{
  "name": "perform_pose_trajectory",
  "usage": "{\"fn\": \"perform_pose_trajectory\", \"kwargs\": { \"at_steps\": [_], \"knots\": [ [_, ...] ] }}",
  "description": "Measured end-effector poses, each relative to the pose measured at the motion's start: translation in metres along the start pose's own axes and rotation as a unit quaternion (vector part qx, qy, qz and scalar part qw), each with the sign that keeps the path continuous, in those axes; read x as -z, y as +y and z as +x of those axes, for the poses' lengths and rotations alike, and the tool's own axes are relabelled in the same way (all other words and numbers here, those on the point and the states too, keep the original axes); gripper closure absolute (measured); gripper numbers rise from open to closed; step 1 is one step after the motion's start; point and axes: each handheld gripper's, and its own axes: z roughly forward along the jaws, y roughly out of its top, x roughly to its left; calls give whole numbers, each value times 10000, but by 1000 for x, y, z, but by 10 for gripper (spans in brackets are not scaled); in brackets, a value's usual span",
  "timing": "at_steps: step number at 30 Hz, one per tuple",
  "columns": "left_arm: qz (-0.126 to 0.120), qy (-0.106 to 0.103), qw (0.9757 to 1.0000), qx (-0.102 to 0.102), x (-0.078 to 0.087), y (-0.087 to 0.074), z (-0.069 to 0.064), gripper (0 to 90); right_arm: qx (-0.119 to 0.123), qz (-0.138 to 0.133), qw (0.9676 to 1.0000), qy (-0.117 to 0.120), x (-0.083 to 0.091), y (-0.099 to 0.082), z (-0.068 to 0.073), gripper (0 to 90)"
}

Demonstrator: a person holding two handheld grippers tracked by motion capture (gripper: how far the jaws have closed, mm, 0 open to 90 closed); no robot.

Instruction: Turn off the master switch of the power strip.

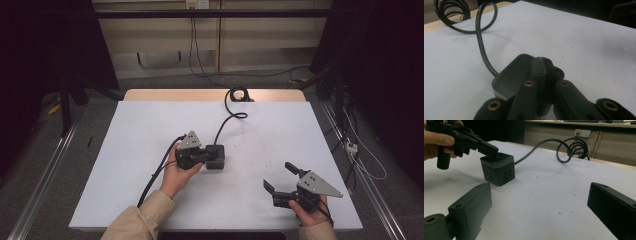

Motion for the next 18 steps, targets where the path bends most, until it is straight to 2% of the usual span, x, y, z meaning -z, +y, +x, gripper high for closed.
{"fn": "perform_pose_trajectory", "kwargs": {
  "at_steps": [18],
  "knots": [
    [-8, 26, 10000, 24, 0, 0, -1, 900, 0, 8, 10000, -12, 0, 0, 0, 53]
  ]
}}
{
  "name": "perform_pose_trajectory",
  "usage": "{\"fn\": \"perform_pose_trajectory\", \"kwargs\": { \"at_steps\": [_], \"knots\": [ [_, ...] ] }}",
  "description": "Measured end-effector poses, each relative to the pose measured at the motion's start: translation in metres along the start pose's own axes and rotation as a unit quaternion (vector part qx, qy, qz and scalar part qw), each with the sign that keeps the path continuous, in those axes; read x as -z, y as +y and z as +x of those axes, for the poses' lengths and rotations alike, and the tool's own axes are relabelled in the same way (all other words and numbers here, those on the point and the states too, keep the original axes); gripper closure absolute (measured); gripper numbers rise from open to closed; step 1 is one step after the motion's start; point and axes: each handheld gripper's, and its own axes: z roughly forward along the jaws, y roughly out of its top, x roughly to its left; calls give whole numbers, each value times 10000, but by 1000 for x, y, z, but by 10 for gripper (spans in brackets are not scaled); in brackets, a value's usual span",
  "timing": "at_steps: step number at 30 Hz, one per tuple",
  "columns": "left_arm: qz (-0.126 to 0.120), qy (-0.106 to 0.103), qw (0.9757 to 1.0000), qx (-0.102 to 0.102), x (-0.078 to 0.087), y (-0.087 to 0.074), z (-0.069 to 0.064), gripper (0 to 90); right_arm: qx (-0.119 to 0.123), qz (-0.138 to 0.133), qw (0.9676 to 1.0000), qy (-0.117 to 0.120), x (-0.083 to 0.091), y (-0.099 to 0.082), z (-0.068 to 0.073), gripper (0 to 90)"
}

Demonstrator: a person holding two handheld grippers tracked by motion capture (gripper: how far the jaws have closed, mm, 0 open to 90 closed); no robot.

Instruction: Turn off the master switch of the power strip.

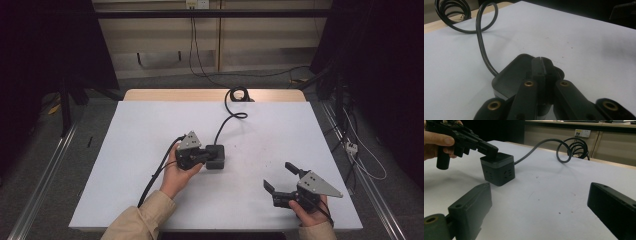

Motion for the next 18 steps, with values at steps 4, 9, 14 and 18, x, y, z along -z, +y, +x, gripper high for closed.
{"fn": "perform_pose_trajectory", "kwargs": {
  "at_steps": [4, 9, 14, 18],
  "knots": [
    [4, 9, 10000, -3, 0, 0, 0, 900, -6, 1, 10000, 0, 0, 0, 0, 53],
    [23, 38, 10000, -24, 0, 1, -2, 900, -6, 3, 10000, 8, 0, 0, 0, 53],
    [47, 15, 10000, -41, 1, -1, -2, 900, 7, 1, 10000, 10, 0, -1, 0, 53],
    [33, 39, 10000, -47, 1, -1, -3, 900, 3, -1, 10000, 7, 0, 0, 0, 53]
  ]
}}
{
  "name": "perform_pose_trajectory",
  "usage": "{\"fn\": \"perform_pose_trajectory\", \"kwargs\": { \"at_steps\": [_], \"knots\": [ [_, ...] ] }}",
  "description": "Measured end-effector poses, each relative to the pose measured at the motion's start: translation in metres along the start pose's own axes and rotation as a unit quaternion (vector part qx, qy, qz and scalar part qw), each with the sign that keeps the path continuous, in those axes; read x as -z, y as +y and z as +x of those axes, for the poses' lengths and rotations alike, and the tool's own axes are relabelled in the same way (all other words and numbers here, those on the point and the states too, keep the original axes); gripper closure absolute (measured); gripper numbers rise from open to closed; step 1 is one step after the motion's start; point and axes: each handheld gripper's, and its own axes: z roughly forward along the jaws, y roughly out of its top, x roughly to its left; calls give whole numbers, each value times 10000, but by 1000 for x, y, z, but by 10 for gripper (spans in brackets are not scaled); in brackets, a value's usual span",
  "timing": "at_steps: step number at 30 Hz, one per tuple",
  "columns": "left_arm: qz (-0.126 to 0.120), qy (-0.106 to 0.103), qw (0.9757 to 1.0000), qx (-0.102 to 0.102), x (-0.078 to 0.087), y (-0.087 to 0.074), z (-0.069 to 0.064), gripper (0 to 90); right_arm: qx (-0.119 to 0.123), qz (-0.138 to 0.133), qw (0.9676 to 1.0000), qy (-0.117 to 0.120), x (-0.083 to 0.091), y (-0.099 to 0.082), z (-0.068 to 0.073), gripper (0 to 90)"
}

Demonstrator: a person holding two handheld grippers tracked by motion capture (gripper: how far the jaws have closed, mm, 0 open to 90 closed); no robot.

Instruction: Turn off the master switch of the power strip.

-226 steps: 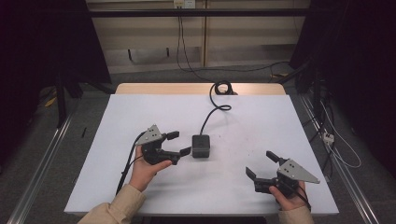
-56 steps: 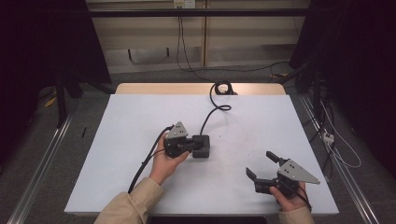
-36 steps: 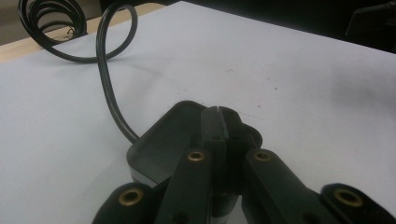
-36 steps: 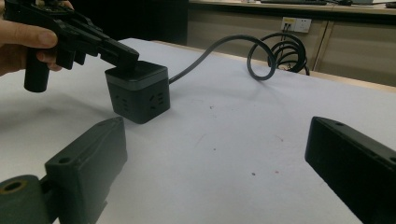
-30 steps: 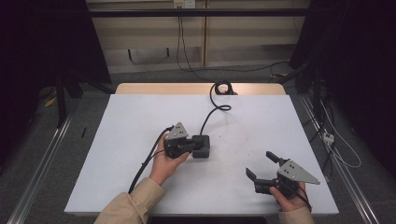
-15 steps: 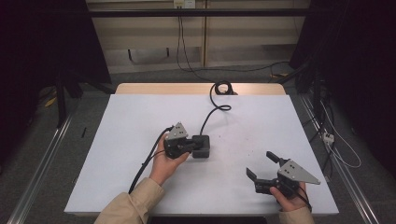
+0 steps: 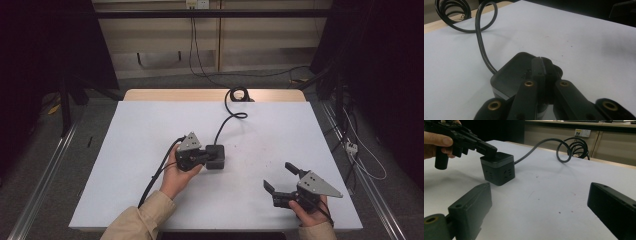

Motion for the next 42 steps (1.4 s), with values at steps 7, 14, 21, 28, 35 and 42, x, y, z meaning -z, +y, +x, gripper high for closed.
{"fn": "perform_pose_trajectory", "kwargs": {
  "at_steps": [7, 14, 21, 28, 35, 42],
  "knots": [
    [39, 3, 10000, 20, 0, 1, -1, 900, 12, 28, 10000, 21, -2, 0, 0, 53],
    [10, -4, 10000, 32, 0, 1, -1, 900, 20, 21, 10000, 40, -3, 0, 0, 53],
    [-4, -30, 10000, 84, 0, 1, 0, 900, 22, 13, 10000, 43, -3, 0, 0, 53],
    [-44, -67, 9999, 127, 1, 3, 1, 900, 23, 10, 10000, 50, -3, 1, 0, 53],
    [-55, -170, 9995, 268, -2, 4, 0, 900, 15, 0, 10000, 48, -3, 1, 0, 53],
    [-213, -215, 9987, 398, 2, 6, -1, 900, 11, -1, 10000, 32, -3, 1, 0, 53]
  ]
}}
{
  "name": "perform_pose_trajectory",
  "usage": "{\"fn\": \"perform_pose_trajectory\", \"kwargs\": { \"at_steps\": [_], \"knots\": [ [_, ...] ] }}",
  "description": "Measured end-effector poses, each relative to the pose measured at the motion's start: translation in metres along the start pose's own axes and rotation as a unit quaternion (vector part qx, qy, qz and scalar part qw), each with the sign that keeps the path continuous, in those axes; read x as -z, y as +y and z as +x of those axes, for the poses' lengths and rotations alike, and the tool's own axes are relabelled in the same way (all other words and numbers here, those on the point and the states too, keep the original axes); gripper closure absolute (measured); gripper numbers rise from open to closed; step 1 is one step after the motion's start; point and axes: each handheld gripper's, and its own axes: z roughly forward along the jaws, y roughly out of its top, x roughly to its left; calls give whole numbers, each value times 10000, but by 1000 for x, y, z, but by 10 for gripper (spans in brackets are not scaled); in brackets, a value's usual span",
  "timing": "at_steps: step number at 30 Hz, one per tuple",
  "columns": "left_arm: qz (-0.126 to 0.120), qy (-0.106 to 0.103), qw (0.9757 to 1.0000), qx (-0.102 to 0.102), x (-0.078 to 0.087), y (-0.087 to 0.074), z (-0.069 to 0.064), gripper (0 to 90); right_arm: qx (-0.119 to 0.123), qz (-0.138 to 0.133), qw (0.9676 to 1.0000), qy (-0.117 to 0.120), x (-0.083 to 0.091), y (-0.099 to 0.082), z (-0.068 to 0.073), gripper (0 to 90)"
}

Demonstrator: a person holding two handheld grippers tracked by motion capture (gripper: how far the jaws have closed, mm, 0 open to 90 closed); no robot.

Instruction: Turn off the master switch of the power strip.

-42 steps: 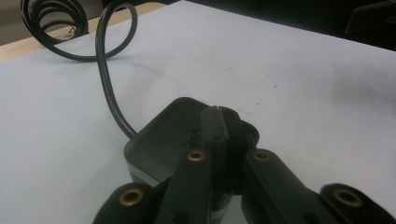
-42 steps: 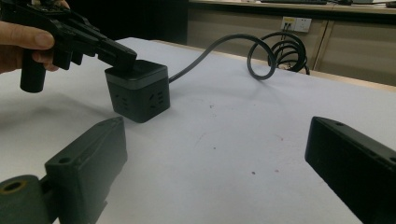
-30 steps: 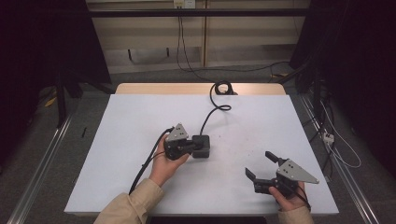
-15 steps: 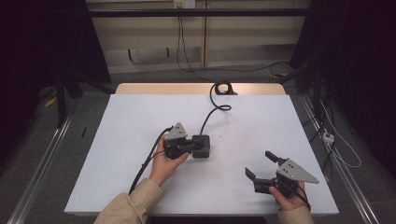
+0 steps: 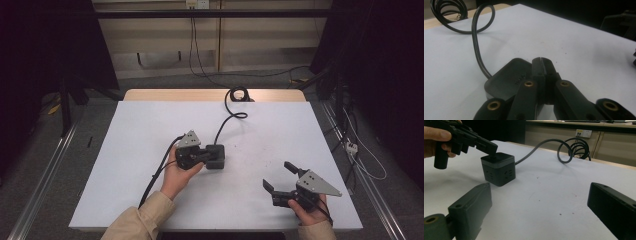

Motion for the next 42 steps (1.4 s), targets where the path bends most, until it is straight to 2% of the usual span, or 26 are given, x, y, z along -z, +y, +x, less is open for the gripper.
{"fn": "perform_pose_trajectory", "kwargs": {
  "at_steps": [2, 12, 19, 32, 42],
  "knots": [
    [-18, -15, 10000, 9, 1, 2, 0, 899, 2, -6, 10000, 13, 0, 0, 0, 53],
    [-36, 37, 10000, 80, 4, 4, 0, 720, 12, 6, 10000, 9, -1, 0, 0, 53],
    [-114, -10, 9997, 233, 7, 5, 0, 606, -6, 4, 10000, 21, -1, 1, 1, 53],
    [-112, -94, 9994, 321, 11, 7, 1, 440, 11, 19, 10000, 67, -3, 1, 2, 53],
    [-129, -80, 9993, 354, 10, 8, 2, 301, 28, 14, 10000, 52, -3, 0, 2, 53]
  ]
}}
